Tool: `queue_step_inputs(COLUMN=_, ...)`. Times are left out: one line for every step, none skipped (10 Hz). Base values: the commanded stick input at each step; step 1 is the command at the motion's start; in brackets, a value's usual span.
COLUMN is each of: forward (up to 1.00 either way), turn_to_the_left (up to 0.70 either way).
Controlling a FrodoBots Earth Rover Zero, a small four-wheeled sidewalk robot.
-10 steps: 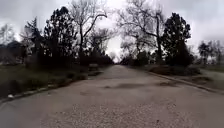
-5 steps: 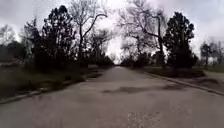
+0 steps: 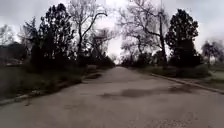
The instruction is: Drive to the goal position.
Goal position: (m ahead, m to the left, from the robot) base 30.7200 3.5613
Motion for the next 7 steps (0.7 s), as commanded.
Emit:
queue_step_inputs(forward=0.7, turn_to_the_left=0.0)
queue_step_inputs(forward=0.7, turn_to_the_left=0.0)
queue_step_inputs(forward=0.7, turn_to_the_left=0.0)
queue_step_inputs(forward=0.7, turn_to_the_left=0.0)
queue_step_inputs(forward=0.7, turn_to_the_left=0.0)
queue_step_inputs(forward=0.7, turn_to_the_left=0.0)
queue_step_inputs(forward=0.7, turn_to_the_left=0.0)
